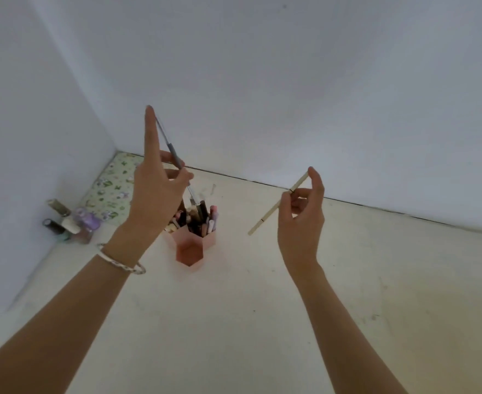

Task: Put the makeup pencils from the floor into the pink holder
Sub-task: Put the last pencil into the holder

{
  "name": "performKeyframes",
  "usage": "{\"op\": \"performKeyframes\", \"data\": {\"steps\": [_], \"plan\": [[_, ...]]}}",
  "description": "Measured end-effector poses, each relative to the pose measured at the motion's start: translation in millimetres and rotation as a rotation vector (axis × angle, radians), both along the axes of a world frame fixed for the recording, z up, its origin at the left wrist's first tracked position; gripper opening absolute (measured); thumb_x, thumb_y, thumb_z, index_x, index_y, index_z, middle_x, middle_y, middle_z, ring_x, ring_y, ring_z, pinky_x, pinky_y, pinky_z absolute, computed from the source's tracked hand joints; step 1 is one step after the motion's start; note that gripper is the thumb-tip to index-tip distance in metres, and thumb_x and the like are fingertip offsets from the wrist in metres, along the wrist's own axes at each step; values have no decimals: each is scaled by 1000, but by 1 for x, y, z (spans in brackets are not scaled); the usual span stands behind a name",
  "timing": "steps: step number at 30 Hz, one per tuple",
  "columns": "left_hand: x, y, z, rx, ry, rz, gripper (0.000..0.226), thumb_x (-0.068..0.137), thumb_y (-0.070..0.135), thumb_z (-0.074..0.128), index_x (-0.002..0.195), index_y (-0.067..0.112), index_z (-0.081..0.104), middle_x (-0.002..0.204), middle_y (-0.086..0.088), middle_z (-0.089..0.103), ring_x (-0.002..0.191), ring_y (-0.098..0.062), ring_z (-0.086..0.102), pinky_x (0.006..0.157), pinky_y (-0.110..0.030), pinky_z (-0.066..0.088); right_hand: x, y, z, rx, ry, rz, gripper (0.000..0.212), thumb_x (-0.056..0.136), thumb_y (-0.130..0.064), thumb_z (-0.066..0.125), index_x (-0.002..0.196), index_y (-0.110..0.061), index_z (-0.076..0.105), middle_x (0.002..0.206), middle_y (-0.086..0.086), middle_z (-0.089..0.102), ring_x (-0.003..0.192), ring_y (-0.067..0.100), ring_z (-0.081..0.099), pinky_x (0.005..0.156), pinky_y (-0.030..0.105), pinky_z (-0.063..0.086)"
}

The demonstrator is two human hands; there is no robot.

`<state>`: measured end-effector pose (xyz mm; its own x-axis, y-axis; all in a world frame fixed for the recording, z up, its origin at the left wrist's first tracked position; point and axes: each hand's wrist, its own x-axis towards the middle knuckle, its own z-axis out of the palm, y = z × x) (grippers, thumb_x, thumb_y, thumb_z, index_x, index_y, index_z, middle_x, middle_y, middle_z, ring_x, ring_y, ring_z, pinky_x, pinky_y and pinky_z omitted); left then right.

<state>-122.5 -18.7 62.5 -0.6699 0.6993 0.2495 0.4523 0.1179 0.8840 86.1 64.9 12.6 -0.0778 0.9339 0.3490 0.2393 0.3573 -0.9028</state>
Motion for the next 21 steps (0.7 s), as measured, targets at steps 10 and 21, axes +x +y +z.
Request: {"op": "performKeyframes", "data": {"steps": [10, 21], "plan": [[2, -11, -26, 58, 51, -46, 45, 88, 7, 67, 116, 36, 45, 88, 9, 63, 75, -4, 69, 58, -18, 55, -28, -28, 38, 142, 225, -5, 56, 93, -8, 58, 139, -32, 38, 89, -14, 60, 82, 17, 65, 79, 23, 53], [-26, -25, -4, 19, 530, 98, 34, 101, 23, 39, 110, 9, 68, 107, -4, 68, 107, -20, 55, 98, -28, 36, -68, -40, 25, 278, 85, 132, 49, 96, -13, 57, 137, -29, 35, 89, -9, 59, 79, 9, 61, 78, 16, 49]]}}
